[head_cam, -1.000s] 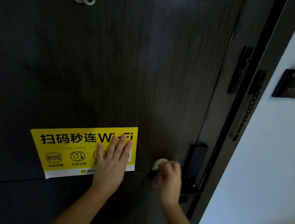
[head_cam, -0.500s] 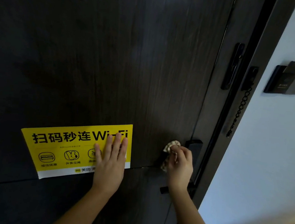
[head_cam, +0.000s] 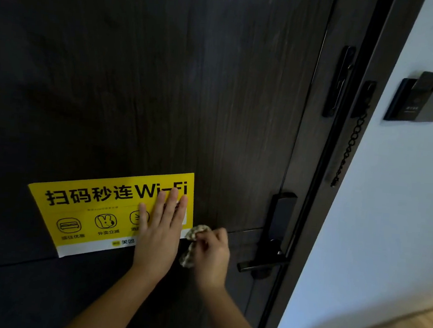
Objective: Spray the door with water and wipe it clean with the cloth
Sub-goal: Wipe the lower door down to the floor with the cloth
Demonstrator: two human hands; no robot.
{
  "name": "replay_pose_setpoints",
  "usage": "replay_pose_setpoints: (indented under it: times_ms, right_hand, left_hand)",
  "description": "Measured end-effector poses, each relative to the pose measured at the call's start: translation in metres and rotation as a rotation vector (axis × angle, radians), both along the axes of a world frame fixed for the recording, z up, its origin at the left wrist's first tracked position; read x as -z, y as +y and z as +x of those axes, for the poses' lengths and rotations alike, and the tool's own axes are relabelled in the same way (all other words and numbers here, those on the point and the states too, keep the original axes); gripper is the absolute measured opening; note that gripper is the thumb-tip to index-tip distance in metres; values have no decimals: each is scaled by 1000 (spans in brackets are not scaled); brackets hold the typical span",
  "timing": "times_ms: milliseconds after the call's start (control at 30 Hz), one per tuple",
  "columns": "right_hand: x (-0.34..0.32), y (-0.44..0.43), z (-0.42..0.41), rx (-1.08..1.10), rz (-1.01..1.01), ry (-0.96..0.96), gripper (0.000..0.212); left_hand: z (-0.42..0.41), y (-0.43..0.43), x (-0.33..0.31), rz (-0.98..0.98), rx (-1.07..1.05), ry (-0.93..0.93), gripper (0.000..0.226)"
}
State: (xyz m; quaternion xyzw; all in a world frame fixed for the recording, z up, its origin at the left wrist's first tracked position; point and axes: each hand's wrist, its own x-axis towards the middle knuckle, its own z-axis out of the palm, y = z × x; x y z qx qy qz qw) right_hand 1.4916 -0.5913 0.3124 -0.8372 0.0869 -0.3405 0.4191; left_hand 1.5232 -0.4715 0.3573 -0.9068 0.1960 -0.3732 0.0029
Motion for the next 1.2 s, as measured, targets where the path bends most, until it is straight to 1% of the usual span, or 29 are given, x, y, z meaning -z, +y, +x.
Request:
replay_pose_setpoints:
  times_ms: [33, 67, 167, 200, 267, 333, 400, 467, 533, 600, 667, 733, 900, 1033, 1100, 1167, 1200]
  right_hand:
    - [-5, -2, 1, -1, 14, -11, 15]
    - [-13, -8, 2, 31, 69, -33, 16]
    - [-30, -20, 5, 184, 245, -115, 18]
    - [-33, -13, 3, 176, 255, -96, 18]
    - [-35, 9, -2, 64, 220, -70, 19]
    - [-41, 21, -2, -7, 219, -111, 19]
    - [-56, 24, 5, -15, 241, -187, 18]
    - [-72, 38, 10, -70, 190, -268, 17]
    - [-79, 66, 13, -186, 78, -314, 14]
    - [-78, 95, 16, -274, -50, -342, 16]
    - [-81, 117, 21, -312, -171, -371, 20]
    - [-89, 138, 23, -335, -272, -396, 19]
    - [-100, 185, 20, -476, -474, -383, 18]
    - [-98, 180, 18, -547, -652, -384, 22]
    - [-95, 153, 18, -517, -642, -398, 22]
    - [-90, 116, 18, -383, -537, -375, 22]
    - [-87, 97, 18, -303, -454, -346, 22]
  left_hand:
    - [-1, 4, -1, 16, 5, 8, 107]
    - [-2, 9, -2, 39, 10, 12, 111]
    - [-1, 25, -1, 106, 26, 6, 116]
    - [0, 28, 0, 120, 31, 14, 115]
    - [-1, 31, -1, 135, 34, 18, 110]
    - [-3, 34, -4, 151, 33, 21, 108]
    - [-4, 41, -6, 160, 26, 4, 106]
    - [-6, 52, -10, 142, -2, -8, 104]
    - [-9, 69, -14, 100, -67, -7, 104]
    - [-15, 94, -15, 53, -143, 13, 107]
    - [-21, 122, -16, 10, -206, 20, 106]
    - [-27, 147, -17, -19, -268, 22, 101]
    - [-35, 185, -15, -79, -385, 80, 98]
    - [-41, 192, -6, -99, -357, 106, 92]
    - [-44, 182, -4, -100, -309, 106, 86]
    - [-44, 167, -4, -82, -256, 97, 79]
    - [-43, 158, -6, -75, -232, 103, 79]
